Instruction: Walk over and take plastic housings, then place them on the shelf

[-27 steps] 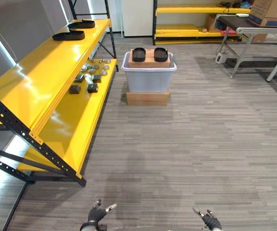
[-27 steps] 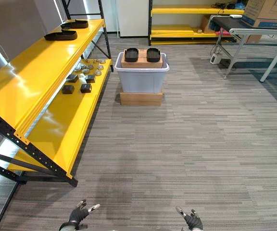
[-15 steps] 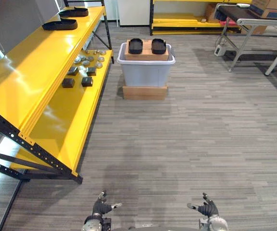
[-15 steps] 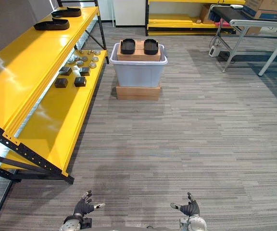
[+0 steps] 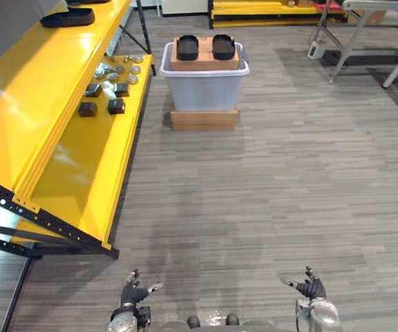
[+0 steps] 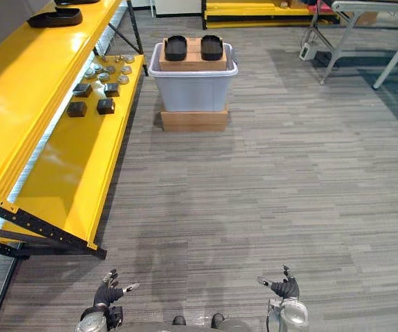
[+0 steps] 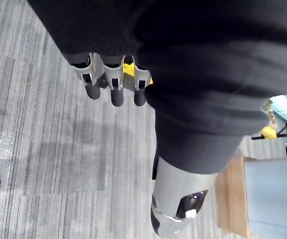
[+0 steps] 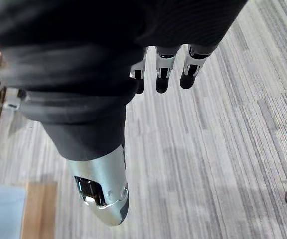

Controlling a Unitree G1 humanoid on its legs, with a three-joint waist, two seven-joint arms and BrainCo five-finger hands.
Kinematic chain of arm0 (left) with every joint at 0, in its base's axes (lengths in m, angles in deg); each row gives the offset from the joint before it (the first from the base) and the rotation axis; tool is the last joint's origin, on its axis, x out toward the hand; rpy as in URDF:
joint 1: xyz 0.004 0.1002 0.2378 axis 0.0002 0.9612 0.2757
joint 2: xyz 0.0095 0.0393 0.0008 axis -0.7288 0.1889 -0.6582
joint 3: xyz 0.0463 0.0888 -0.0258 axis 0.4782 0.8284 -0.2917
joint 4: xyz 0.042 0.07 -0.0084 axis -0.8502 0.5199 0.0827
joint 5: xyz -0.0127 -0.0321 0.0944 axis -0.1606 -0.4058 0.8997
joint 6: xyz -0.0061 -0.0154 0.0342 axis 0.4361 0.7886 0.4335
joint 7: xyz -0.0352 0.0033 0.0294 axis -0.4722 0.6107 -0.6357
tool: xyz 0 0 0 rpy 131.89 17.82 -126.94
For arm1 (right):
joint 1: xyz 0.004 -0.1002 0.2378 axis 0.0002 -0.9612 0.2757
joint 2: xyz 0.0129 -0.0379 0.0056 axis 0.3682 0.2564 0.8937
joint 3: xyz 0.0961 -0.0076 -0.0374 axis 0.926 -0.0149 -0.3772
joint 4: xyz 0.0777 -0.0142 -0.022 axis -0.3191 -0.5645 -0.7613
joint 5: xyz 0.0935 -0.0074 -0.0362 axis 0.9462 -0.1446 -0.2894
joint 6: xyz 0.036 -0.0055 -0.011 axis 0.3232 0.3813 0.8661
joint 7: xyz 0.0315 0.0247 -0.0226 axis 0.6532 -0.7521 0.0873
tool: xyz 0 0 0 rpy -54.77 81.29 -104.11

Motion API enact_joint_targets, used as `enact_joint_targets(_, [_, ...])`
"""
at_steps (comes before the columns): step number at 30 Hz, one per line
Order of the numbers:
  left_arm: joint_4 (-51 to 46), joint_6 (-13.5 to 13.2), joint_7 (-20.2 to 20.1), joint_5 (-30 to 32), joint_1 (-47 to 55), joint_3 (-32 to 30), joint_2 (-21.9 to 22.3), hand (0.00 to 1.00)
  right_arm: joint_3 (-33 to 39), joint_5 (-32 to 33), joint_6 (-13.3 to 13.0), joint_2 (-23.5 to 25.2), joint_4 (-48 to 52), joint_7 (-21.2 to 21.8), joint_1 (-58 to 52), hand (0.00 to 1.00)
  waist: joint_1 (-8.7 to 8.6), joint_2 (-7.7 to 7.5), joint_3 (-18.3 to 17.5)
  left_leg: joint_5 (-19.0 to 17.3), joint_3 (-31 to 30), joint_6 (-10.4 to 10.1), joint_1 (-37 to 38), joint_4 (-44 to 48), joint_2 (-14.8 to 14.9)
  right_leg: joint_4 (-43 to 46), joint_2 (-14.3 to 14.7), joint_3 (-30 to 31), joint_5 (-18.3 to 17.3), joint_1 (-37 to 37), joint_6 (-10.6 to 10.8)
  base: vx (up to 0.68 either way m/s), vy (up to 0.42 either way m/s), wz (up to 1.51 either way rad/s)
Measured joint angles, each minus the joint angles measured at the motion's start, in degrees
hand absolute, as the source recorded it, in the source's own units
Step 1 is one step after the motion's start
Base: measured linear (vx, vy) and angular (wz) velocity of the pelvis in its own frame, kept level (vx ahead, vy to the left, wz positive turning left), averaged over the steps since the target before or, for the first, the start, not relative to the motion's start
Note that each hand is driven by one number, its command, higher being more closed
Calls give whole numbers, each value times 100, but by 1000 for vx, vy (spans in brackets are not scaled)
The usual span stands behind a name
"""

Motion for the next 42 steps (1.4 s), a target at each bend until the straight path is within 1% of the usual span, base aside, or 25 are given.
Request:
enact_joint_targets(3, [-4,0,79,-103,-120,134,-96,0,-51,44,119,31,12,4,-40,0,-149,-105,122,-289,-187,162,519,59,-184,2381,-578,-787,-349,-975,-131,267,70,17])
enact_joint_targets(5, [-3,3,83,-104,-188,161,-145,0,-114,74,129,-23,45,4,-13,0,-163,-100,164,-326,-244,136,824,-74,-98,2313,-642,-1129,-495,-1305,-353,385,25,23])
enact_joint_targets(7, [-1,-2,86,-106,-361,161,-146,0,-194,100,127,-89,148,6,-8,0,-178,83,291,-340,-364,101,1002,-206,139,1796,-486,-1361,-443,-1575,-436,426,-50,39])
enact_joint_targets(9, [10,-11,113,-109,-613,161,-159,0,-338,105,110,-198,365,8,-4,0,-243,121,448,-336,-532,-193,1210,-289,399,454,-220,-1241,306,-2038,-374,504,-103,57])
enact_joint_targets(10, [10,-17,139,-108,-621,161,-181,0,-345,105,109,-199,427,8,-14,0,-263,-34,408,-337,-536,-318,1269,-327,387,-25,-215,-1131,670,-2042,-382,526,-145,48])
enact_joint_targets(11, [34,-27,204,-105,-585,161,-244,0,-377,100,92,-209,480,6,-52,0,-319,-126,442,-419,-607,-485,1468,-334,333,-485,-238,-888,1278,-2049,-506,588,-192,49])
enact_joint_targets(12, [146,-30,201,-102,-589,157,-162,0,-370,100,99,-299,461,-1,-71,0,-390,-130,437,-502,-721,-626,1660,-253,485,-37,-228,-874,1783,-2081,-917,589,-217,43])
enact_joint_targets(14, [197,-49,188,-99,-630,166,-114,0,-381,87,109,-299,481,23,5,0,-466,-20,432,-240,-791,-1021,1305,519,638,440,-224,-1061,1238,-2116,-1014,584,-259,39])
enact_joint_targets(16, [277,-65,185,-102,-633,161,-76,0,-386,89,104,-294,491,35,-17,0,-463,56,494,579,-798,-1144,614,2288,843,344,-125,-1160,901,-1650,-1108,603,-283,32])
enact_joint_targets(17, [282,-82,182,-101,-558,141,-49,0,-458,103,103,-306,488,33,-16,0,-422,105,544,684,-753,-1203,113,3691,1148,48,38,-1195,794,-1126,-1180,597,-253,8])
enact_joint_targets(18, [294,-85,176,-102,-503,129,-44,0,-582,113,74,-300,498,31,-17,0,-375,101,596,581,-537,-1059,-269,4805,1429,-328,203,-1180,745,-515,-1252,577,-225,-1])
enact_joint_targets(21, [290,-90,176,-105,-460,128,16,0,-589,180,-32,-258,498,6,-42,0,-213,-51,667,328,-182,-651,-999,5260,1515,-1138,279,-1082,710,546,-1285,490,-178,-7])
enact_joint_targets(24, [231,-90,177,-105,-473,127,65,0,-518,238,-39,-242,446,2,8,0,-121,-103,704,193,-118,-498,-1856,3452,1059,-1686,231,-949,673,1186,-1216,483,-75,-15])
enact_joint_targets(27, [232,-79,184,-104,-449,146,172,0,-277,249,-44,-168,370,-49,47,0,4,-95,732,745,-714,-829,-1938,262,406,-2044,174,-659,533,1659,-1007,424,84,-50])
enact_joint_targets(28, [238,-79,188,-103,-461,157,223,0,-268,298,-43,-213,228,-105,56,0,38,22,743,1016,-836,-826,-2003,-186,414,-2159,267,-540,380,1874,-911,508,205,-69])
enact_joint_targets(29, [249,-68,188,-103,-452,157,215,0,-280,346,-8,-158,158,-124,-1,0,46,-3,706,1535,-865,-692,-2002,103,369,-2089,225,-413,156,2044,-809,439,192,-51])
enact_joint_targets(30, [245,-70,188,-103,-443,154,205,0,-282,347,-12,-110,181,-129,-49,0,46,-40,644,1659,-861,-602,-2018,228,286,-1967,133,-357,-14,2057,-752,491,177,-23])
enact_joint_targets(31, [245,-70,185,-104,-489,160,212,0,-288,344,-12,-51,167,-131,-161,0,9,-210,555,1628,-845,-459,-2151,607,123,-1542,-80,-315,-334,1931,-660,426,117,-13])
enact_joint_targets(33, [303,-66,181,-105,-537,171,240,0,-288,336,10,-4,-98,-124,-162,0,28,-313,504,1205,-610,-167,-2146,1039,68,-98,-345,-112,-532,1389,-432,625,162,-32])
enact_joint_targets(34, [359,-62,182,-105,-528,170,215,0,-288,335,52,47,-125,-119,-171,0,20,-383,504,1064,-552,-100,-1944,1046,-40,847,-469,-34,-445,1069,-248,791,225,-19])
enact_joint_targets(35, [432,-16,186,-104,-512,176,178,0,-295,330,72,103,-185,-97,-205,0,-35,-462,514,829,-540,15,-1594,1032,-202,2140,-721,-15,7,653,324,556,154,5])
enact_joint_targets(36, [450,35,189,-105,-501,181,143,0,-323,328,106,136,-236,-83,-218,0,-67,-485,513,674,-516,71,-1307,1026,-270,3001,-881,-41,289,374,362,569,137,15])
enact_joint_targets(37, [472,48,190,-105,-498,183,127,0,-342,325,126,144,-250,-77,-224,0,-90,-474,516,564,-522,104,-1092,1010,-288,3460,-979,-96,228,226,252,466,77,6])
enact_joint_targets(39, [476,49,197,-108,-456,187,64,0,-538,278,148,127,-208,-77,-203,0,-129,-371,525,397,-589,136,-157,553,-232,3672,-1057,-561,-203,-247,-318,556,69,0])
enact_joint_targets(42, [480,28,192,-112,-581,182,39,0,-583,215,85,109,-192,-72,-124,0,-164,-187,520,400,-705,131,504,94,61,2015,-795,-986,-432,-880,-390,523,-39,26])
